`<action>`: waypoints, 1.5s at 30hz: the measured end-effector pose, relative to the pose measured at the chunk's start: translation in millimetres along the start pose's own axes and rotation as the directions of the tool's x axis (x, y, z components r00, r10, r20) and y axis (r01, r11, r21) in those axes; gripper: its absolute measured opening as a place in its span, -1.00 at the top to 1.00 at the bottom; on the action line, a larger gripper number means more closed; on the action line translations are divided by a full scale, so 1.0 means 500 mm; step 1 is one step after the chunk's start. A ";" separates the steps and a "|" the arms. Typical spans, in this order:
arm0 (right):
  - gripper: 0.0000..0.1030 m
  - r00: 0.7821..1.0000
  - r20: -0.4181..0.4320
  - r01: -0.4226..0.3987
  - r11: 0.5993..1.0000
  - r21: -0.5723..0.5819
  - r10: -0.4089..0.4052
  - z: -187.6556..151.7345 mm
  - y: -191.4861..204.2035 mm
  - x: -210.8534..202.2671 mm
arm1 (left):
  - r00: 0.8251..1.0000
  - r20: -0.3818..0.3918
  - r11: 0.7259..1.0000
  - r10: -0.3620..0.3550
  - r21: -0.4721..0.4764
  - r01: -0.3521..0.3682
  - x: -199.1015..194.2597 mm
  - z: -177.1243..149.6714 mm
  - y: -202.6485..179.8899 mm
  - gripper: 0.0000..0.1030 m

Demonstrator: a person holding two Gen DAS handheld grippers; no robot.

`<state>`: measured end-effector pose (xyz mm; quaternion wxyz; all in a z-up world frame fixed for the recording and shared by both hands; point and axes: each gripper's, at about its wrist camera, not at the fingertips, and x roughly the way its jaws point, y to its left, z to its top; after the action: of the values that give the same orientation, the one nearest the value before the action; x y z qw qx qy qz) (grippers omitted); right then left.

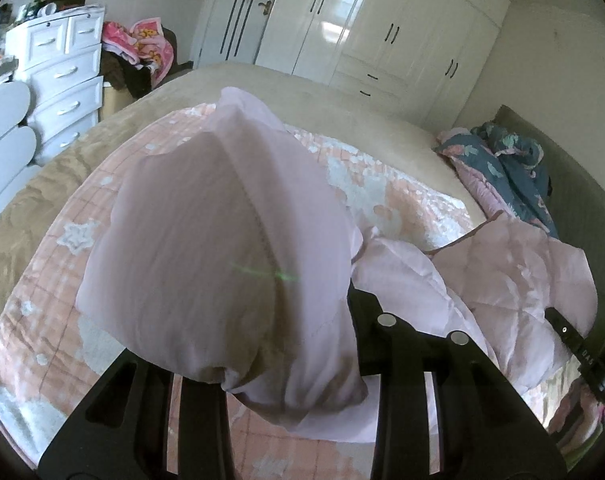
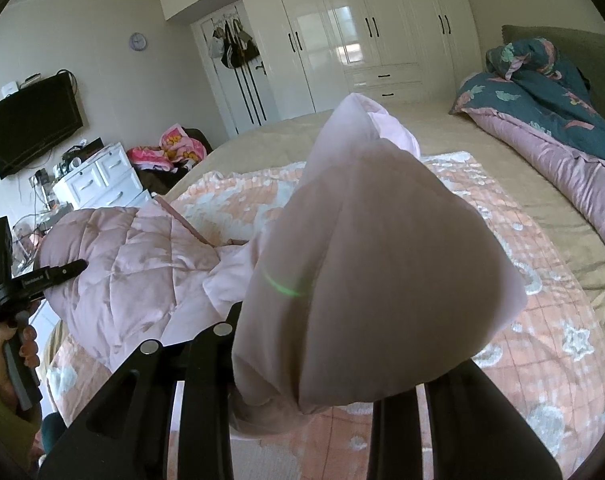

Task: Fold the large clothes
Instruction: 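Carry the lifted jacket bundle with both grippers and lower it onto the bed, then open both grippers to release the jacket bundle on the bedspread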

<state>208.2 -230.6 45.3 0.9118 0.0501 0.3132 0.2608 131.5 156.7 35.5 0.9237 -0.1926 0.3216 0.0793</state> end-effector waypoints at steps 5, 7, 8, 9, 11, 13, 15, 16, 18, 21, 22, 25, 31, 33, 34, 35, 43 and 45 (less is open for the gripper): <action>0.46 1.000 -0.013 0.006 1.000 0.017 -0.006 -0.027 -0.006 -0.005 | 1.000 -0.009 1.000 0.004 0.017 -0.004 -0.004 -0.022 0.005 0.52; 0.46 1.000 -0.020 0.009 1.000 0.028 -0.008 -0.036 -0.011 -0.005 | 1.000 -0.016 1.000 0.008 0.022 -0.007 -0.004 -0.034 0.009 0.51; 0.46 1.000 -0.021 0.010 0.999 0.033 -0.010 -0.044 -0.012 -0.007 | 1.000 -0.018 1.000 0.007 0.021 -0.007 -0.005 -0.040 0.010 0.51; 0.46 1.000 -0.021 0.010 0.999 0.040 -0.009 -0.052 -0.015 -0.009 | 1.000 -0.019 1.000 0.009 0.023 -0.008 -0.005 -0.046 0.012 0.50; 0.46 1.000 -0.023 0.012 0.999 0.050 -0.011 -0.060 -0.018 -0.010 | 1.000 -0.019 1.000 0.010 0.021 -0.009 -0.006 -0.056 0.017 0.50; 0.46 1.000 -0.029 0.015 0.998 0.058 -0.013 -0.070 -0.024 -0.011 | 1.000 -0.020 1.000 0.012 0.023 -0.011 -0.006 -0.067 0.021 0.49; 0.46 0.999 -0.036 0.016 0.997 0.072 -0.013 -0.080 -0.033 -0.011 | 1.000 -0.022 1.000 0.013 0.028 -0.013 -0.006 -0.079 0.022 0.48; 0.45 0.999 -0.037 0.017 0.997 0.080 -0.014 -0.084 -0.037 -0.012 | 1.000 -0.021 0.999 0.013 0.033 -0.013 -0.006 -0.084 0.021 0.48; 0.45 0.999 -0.039 0.015 0.995 0.095 -0.011 -0.096 -0.044 -0.013 | 1.000 -0.023 0.999 0.017 0.039 -0.016 -0.006 -0.091 0.022 0.47; 0.43 0.999 -0.045 0.019 0.992 0.124 -0.014 -0.117 -0.056 -0.014 | 0.999 -0.032 0.999 0.026 0.046 -0.025 -0.004 -0.108 0.029 0.45; 0.42 0.999 -0.048 0.023 0.990 0.137 -0.016 -0.126 -0.062 -0.012 | 0.999 -0.034 0.999 0.029 0.045 -0.028 -0.002 -0.113 0.033 0.45; 0.39 0.998 -0.066 0.031 0.981 0.192 -0.019 -0.146 -0.085 -0.001 | 0.998 -0.052 0.999 0.044 0.034 -0.042 0.013 -0.127 0.046 0.43; 0.22 0.992 -0.126 0.057 0.953 0.298 -0.019 -0.188 -0.133 0.031 | 0.995 -0.077 0.998 0.068 0.009 -0.067 0.032 -0.159 0.068 0.33; 0.17 0.991 -0.136 0.061 0.945 0.322 -0.018 -0.198 -0.140 0.036 | 0.994 -0.082 0.997 0.074 0.003 -0.074 0.035 -0.168 0.073 0.29; 0.09 0.990 -0.140 0.065 0.941 0.331 -0.019 -0.201 -0.140 0.036 | 0.993 -0.084 0.997 0.077 0.000 -0.077 0.036 -0.171 0.075 0.27; 0.07 0.989 -0.145 0.065 0.937 0.344 -0.015 -0.205 -0.143 0.037 | 0.993 -0.086 0.997 0.079 -0.003 -0.079 0.036 -0.174 0.077 0.25; -0.66 0.982 -0.186 0.105 0.908 0.406 -0.031 -0.236 -0.160 0.009 | 0.990 -0.109 0.996 0.088 -0.010 -0.090 0.018 -0.197 0.096 -0.08; -0.76 0.982 -0.186 0.112 0.910 0.399 -0.039 -0.245 -0.157 -0.012 | 0.990 -0.112 0.996 0.090 -0.007 -0.092 0.005 -0.205 0.101 -0.27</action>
<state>165.6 -309.8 -69.3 0.8598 0.2041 0.4410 0.1573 62.0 161.4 -55.3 0.8985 -0.1874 0.3808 0.1124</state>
